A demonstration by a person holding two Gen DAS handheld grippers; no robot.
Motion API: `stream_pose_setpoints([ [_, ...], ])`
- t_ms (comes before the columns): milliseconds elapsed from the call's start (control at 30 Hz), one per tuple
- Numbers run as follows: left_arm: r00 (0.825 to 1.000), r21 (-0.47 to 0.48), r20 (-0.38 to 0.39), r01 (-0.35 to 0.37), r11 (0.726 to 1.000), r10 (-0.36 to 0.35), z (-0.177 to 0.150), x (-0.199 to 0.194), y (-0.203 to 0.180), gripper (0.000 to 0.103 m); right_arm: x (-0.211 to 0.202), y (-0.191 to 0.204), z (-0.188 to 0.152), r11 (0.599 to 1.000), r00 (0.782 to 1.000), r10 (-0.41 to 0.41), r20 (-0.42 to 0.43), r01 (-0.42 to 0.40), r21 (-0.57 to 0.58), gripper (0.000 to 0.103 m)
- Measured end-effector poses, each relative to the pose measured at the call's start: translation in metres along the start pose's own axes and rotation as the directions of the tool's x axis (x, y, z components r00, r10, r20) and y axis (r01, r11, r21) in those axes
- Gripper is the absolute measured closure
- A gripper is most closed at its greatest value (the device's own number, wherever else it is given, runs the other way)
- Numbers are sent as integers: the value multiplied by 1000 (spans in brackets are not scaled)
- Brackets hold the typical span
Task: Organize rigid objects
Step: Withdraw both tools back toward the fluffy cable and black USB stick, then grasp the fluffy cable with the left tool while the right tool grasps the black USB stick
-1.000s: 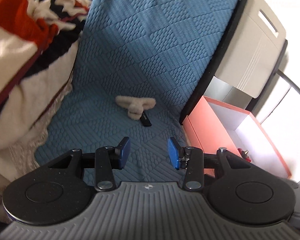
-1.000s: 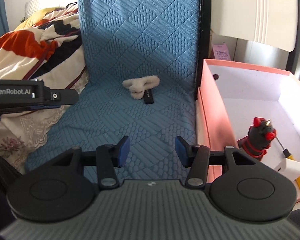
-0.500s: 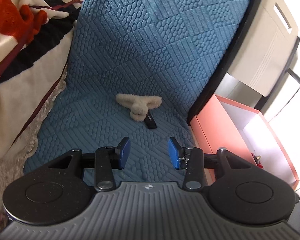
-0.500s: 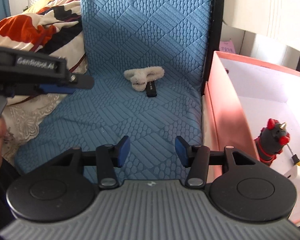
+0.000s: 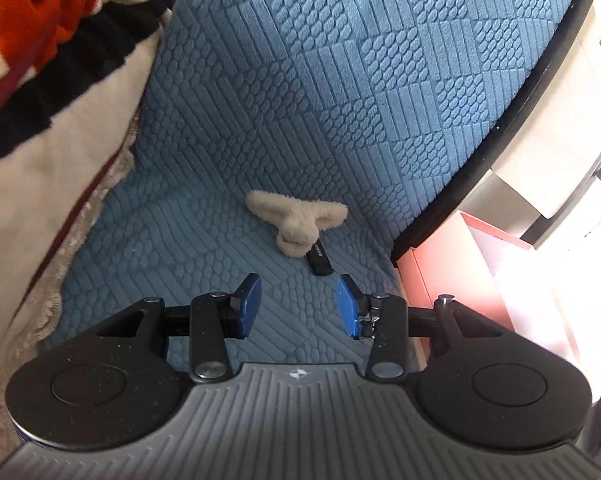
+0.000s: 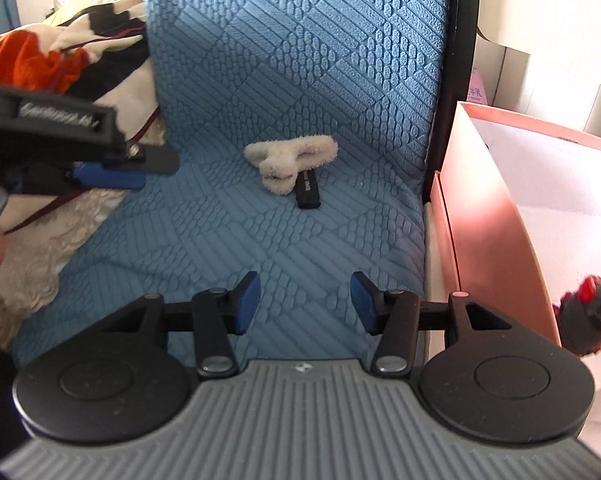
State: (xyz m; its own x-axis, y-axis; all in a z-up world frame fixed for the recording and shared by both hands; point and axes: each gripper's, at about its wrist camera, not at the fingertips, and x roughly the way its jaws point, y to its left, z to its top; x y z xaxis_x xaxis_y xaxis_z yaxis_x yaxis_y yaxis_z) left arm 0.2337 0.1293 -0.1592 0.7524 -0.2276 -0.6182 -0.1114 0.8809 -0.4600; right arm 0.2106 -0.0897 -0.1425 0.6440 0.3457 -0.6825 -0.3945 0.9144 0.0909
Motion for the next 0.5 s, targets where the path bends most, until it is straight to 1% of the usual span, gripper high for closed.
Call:
stream_pose_setpoints([
  [100,1000,15,-10,-5,1000,5,6,9,-1,55,10,-2,7,1000,1000,2,-1,-2,4,50],
  [200,1000,18,-14,-5,1000,5,18,19,2,55,20,-2,15,1000,1000,-1,0,1,6,50],
  [267,1000,13,-7,-10,1000,10,26,25,6,55,30,-1,19,999,999,-34,-15,33,-19,50],
  [300,1000,4,-12,-11,1000,12,30,30,9,55,35,-1,20,999,999,-42,-21,41,-26,50],
  [400,999,-36,-43,-3,999,2,38,45,16,55,46,-6,29,1000,1000,-18,-23,17,-12,51],
  [500,998,-34,-65,6,999,-8,42,58,17,55,58,-9,36,1000,1000,-24,-17,24,-19,51],
])
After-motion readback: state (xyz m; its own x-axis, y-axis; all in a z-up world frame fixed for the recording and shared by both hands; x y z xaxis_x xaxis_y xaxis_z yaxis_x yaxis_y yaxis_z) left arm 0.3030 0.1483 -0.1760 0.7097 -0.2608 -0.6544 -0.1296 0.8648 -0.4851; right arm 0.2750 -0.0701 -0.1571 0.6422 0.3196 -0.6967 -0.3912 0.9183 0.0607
